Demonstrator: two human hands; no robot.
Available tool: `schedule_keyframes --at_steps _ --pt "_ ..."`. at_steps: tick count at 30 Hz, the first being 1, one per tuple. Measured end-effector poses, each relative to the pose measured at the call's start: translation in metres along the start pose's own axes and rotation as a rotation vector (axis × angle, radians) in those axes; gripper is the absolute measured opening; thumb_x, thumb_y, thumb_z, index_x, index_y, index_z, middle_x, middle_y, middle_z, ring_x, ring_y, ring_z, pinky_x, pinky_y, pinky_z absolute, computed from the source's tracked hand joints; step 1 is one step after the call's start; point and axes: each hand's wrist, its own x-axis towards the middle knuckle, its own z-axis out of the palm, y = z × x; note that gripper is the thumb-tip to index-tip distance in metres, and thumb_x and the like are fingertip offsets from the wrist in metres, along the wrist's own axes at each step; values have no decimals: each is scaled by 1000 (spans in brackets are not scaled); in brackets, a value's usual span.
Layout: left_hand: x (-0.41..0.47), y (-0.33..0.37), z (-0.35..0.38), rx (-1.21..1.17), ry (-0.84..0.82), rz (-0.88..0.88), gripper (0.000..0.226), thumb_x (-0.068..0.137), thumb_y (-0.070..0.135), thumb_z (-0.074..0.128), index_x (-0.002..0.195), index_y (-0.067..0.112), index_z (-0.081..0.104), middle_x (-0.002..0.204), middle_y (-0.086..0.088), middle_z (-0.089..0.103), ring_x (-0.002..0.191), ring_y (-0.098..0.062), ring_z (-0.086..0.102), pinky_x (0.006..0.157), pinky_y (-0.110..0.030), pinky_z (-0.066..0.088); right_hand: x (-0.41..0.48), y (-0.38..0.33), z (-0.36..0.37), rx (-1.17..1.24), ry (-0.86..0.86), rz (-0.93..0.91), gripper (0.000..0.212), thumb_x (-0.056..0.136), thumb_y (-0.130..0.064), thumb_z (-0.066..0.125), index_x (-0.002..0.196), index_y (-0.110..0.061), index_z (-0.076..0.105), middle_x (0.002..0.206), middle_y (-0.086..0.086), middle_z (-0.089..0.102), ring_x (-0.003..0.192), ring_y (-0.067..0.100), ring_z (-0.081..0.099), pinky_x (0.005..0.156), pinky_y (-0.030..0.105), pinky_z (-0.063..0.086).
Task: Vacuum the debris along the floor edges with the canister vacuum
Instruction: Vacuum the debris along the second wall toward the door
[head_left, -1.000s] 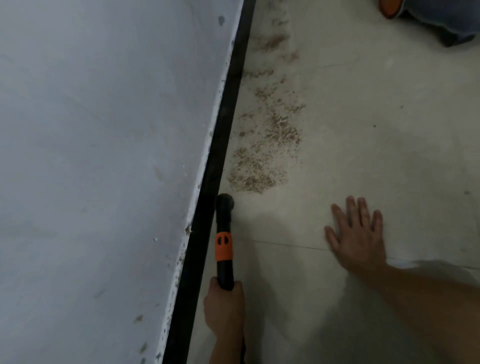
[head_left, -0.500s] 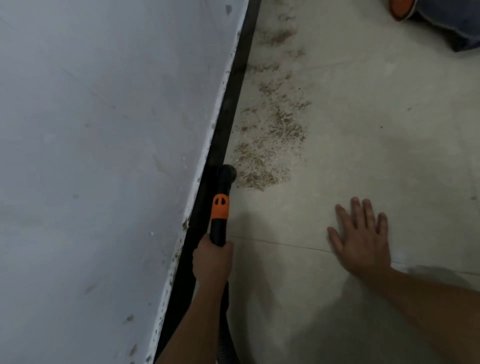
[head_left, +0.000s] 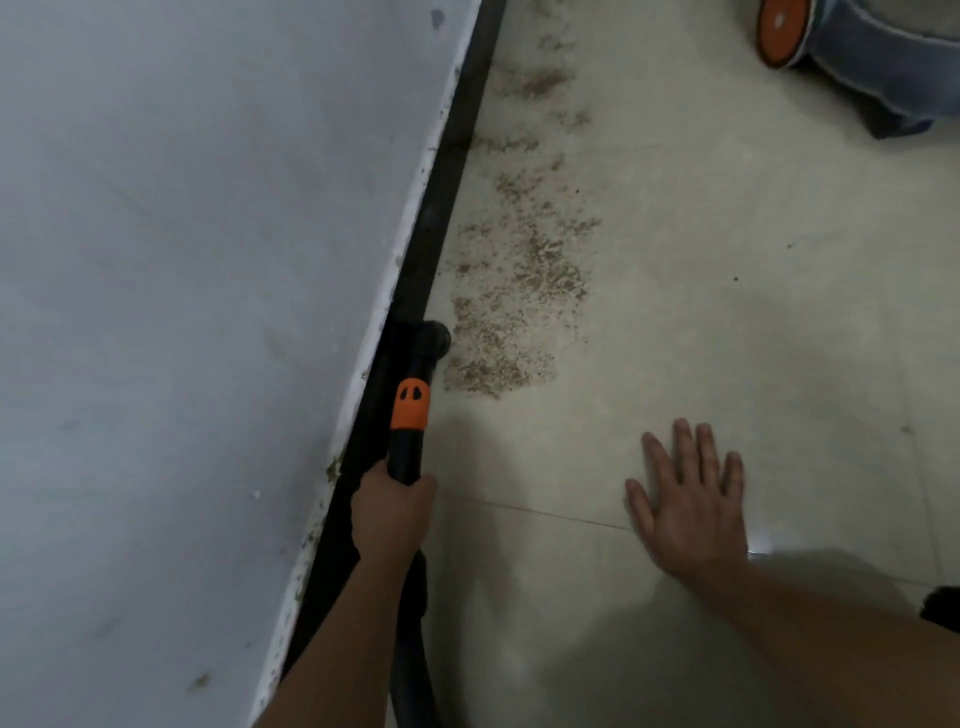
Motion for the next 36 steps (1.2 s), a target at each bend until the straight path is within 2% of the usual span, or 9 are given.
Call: schedule_keyframes --at_steps 6,11,17,20,22,24,28,33,36 --pt "-78 -51 -3 4 -19 -119 14 73 18 68 83 20 59 69 -3 61 61 -17 62 55 -30 52 -2 0 -1 43 -32 3 70 91 -58 26 148 -19 42 159 17 27 148 37 17 116 59 14" --pt "-42 -22 -4 -31 -26 -40 12 72 19 68 76 19 56 71 -10 63 63 -29 65 62 -44 59 -2 -4 -3 53 -30 -2 70 91 -57 25 147 -19 44 159 17 28 148 37 18 116 58 14" --pt "27 35 12 -96 -74 37 15 74 18 68 80 17 54 73 -14 61 57 -29 60 56 -40 57 -1 -3 -2 45 21 0 69 90 -54 31 145 -16 48 157 19 32 147 38 22 116 59 15" --pt "12 27 9 -96 -100 4 16 75 17 67 85 14 55 71 -13 59 55 -27 59 53 -37 56 -2 -1 -2 42 21 3 69 90 -54 31 145 -17 48 157 19 32 147 38 22 116 59 15" --pt "-14 8 5 -109 -95 -22 12 74 15 66 80 13 55 67 -11 59 52 -25 58 50 -35 53 -2 -1 -2 41 15 7 69 90 -55 30 145 -17 47 157 18 31 147 37 21 116 59 15" --pt "-44 -15 4 -133 -82 -49 12 74 13 68 75 14 56 64 -10 57 52 -26 58 53 -40 54 -2 -2 -1 44 10 8 69 90 -55 29 146 -18 47 158 17 30 148 37 20 116 59 14" --pt "-85 -41 6 -111 -85 -115 14 74 10 70 79 16 58 67 -8 59 60 -25 61 64 -47 59 -2 -4 -3 49 -12 9 70 90 -56 28 146 -18 46 158 17 29 148 37 18 117 59 13" --pt "-53 -15 6 -89 -84 -32 11 75 11 68 77 12 57 64 -11 58 59 -32 62 61 -46 57 -1 -8 -9 55 -28 15 70 90 -55 28 146 -18 46 158 18 29 149 37 18 117 58 12" --pt "-29 13 13 -125 -100 8 12 76 10 67 79 12 55 60 -9 54 48 -25 55 54 -40 55 -1 -6 -9 42 -35 11 70 90 -55 28 146 -18 46 158 18 29 148 37 18 118 58 12"
